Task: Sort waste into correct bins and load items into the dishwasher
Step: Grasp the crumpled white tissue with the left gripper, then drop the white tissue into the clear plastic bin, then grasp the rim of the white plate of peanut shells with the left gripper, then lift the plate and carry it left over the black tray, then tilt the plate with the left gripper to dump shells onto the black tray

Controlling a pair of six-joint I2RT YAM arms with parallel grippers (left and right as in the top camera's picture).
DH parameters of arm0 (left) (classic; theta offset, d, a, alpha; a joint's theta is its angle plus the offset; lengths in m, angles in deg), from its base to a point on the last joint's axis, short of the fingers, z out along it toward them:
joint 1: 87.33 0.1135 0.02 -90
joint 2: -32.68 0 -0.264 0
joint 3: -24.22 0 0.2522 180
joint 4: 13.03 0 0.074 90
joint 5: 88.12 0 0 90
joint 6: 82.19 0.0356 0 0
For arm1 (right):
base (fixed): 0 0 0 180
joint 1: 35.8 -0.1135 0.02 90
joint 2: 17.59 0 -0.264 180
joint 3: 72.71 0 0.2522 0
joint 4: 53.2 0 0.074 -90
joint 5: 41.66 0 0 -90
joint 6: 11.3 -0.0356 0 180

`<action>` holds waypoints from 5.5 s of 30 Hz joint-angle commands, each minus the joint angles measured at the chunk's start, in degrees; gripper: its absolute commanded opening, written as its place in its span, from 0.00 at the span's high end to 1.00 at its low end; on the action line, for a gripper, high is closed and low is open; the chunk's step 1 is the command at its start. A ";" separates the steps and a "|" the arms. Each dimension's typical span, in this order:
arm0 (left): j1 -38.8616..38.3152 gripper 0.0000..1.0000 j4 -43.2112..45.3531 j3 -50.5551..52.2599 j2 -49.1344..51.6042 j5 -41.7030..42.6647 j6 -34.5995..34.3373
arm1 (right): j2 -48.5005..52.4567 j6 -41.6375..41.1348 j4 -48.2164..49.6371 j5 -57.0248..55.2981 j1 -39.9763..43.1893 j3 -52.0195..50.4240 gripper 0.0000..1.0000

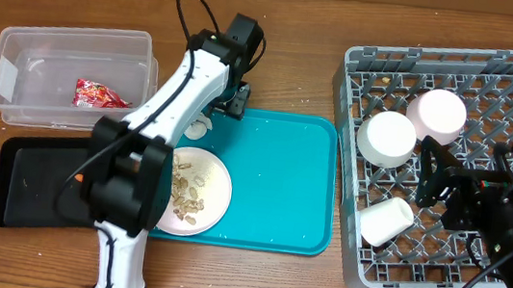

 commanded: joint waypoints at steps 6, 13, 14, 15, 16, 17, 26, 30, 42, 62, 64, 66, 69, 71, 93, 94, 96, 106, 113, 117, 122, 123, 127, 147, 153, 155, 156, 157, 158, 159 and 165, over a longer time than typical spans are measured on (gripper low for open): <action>0.72 0.55 -1.92 1.01 6.99 -3.89 -2.51 | -0.15 -0.17 0.28 -0.31 -0.11 0.35 0.00; 0.79 0.96 -7.30 -3.39 2.60 -1.97 -4.48 | -0.15 -0.17 0.28 -0.31 -0.11 0.35 0.00; 0.79 0.96 -7.76 -4.44 1.38 -1.90 -4.50 | -0.15 -0.17 0.28 -0.31 -0.11 0.35 0.00; 0.79 0.96 -8.26 -5.55 0.00 -1.66 -4.46 | -0.15 -0.17 0.28 -0.31 -0.11 0.35 0.00; 0.81 0.96 -8.92 -7.17 -1.81 -1.53 -4.48 | -0.15 -0.17 0.28 -0.31 -0.11 0.35 0.00; 0.85 0.96 -9.18 -8.24 -3.02 -1.51 -4.46 | -0.15 -0.20 0.28 -0.31 -0.11 0.35 0.00; 9.40 0.96 -10.54 -12.17 -13.90 -6.51 -5.79 | -0.15 -0.20 0.28 -0.31 -0.11 0.35 0.00; 17.73 0.92 -10.29 -11.63 -12.96 -6.01 -5.81 | -0.15 -0.17 0.28 -0.31 -0.11 0.35 0.00; 22.77 0.29 -16.04 -16.28 -14.03 12.22 2.89 | -0.15 -0.17 0.28 -0.31 -0.11 0.35 0.00; -17.38 0.47 -15.87 15.39 -16.00 4.13 -11.78 | -0.15 -0.20 0.28 -0.31 -0.11 0.35 0.00; -18.82 0.47 -13.16 19.17 -16.00 3.34 -13.94 | -0.15 -0.20 0.28 -0.31 -0.11 0.35 0.00; -19.80 0.54 -8.70 23.50 -16.00 3.37 -14.40 | -0.15 -0.17 0.28 -0.31 -0.11 0.35 0.00; -20.13 0.64 -2.95 28.85 -15.96 2.89 -14.43 | -0.15 -0.17 0.28 -0.31 -0.11 0.35 0.00; -20.13 0.70 1.18 32.35 -15.93 2.45 -14.38 | -0.15 -0.17 0.28 -0.31 -0.11 0.35 0.00; -20.55 0.96 -2.51 22.03 -16.50 -4.61 -16.13 | -0.15 -0.20 0.28 -0.31 -0.11 0.35 0.00; -20.65 0.96 -3.45 20.68 -16.68 -4.92 -16.74 | -0.15 -0.20 0.28 -0.31 -0.11 0.35 0.00; -20.94 0.96 -5.05 17.53 -17.46 -5.01 -17.97 | -0.15 -0.17 0.28 -0.31 -0.11 0.35 0.00; -19.30 0.96 -12.74 15.67 -26.25 -7.39 -27.98 | -0.15 -0.17 0.28 -0.31 -0.11 0.35 0.00; -11.28 0.96 -19.69 17.40 -36.13 -7.52 -30.84 | -0.15 -0.17 0.28 -0.31 -0.11 0.35 0.00; -2.84 0.96 -18.25 21.68 -39.85 -7.48 -30.47 | -0.15 -0.20 0.28 -0.31 -0.11 0.35 0.00; 9.22 0.96 -8.83 29.22 -42.97 -4.37 -25.14 | -0.15 -0.17 0.28 -0.31 -0.11 0.35 0.00; 11.43 0.96 -6.40 30.84 -43.28 -2.97 -23.74 | -0.15 -0.17 0.28 -0.31 -0.11 0.35 0.00; 21.90 0.96 5.66 37.83 -43.56 3.23 -20.41 | -0.15 -0.20 0.28 -0.31 -0.11 0.35 0.00; 43.85 0.96 20.31 42.21 -52.94 29.83 -10.36 | -0.15 -0.17 0.28 -0.31 -0.11 0.35 0.00; 51.23 0.96 19.43 44.85 -59.39 39.56 -6.86 | -0.15 -0.20 0.28 -0.31 -0.11 0.35 0.00; 54.01 0.96 19.58 46.29 -60.74 43.47 -5.81 | -0.15 -0.17 0.28 -0.31 -0.11 0.35 0.00; 55.45 0.96 19.58 47.23 -61.33 44.96 -5.66 | -0.15 -0.17 0.28 -0.31 -0.11 0.35 0.00; 57.02 0.96 19.56 48.33 -61.83 46.45 -5.22 | -0.15 -0.20 0.28 -0.31 -0.11 0.35 0.00; 59.39 0.96 20.06 50.10 -62.38 49.68 -4.04 | -0.15 -0.20 0.28 -0.31 -0.11 0.35 0.00; 60.57 0.96 20.92 50.97 -62.51 52.46 -2.73 | -0.15 -0.17 0.28 -0.31 -0.11 0.35 0.00; 69.92 0.96 21.77 52.83 -62.58 67.73 2.58 | -0.15 -0.20 0.28 -0.31 -0.11 0.35 0.00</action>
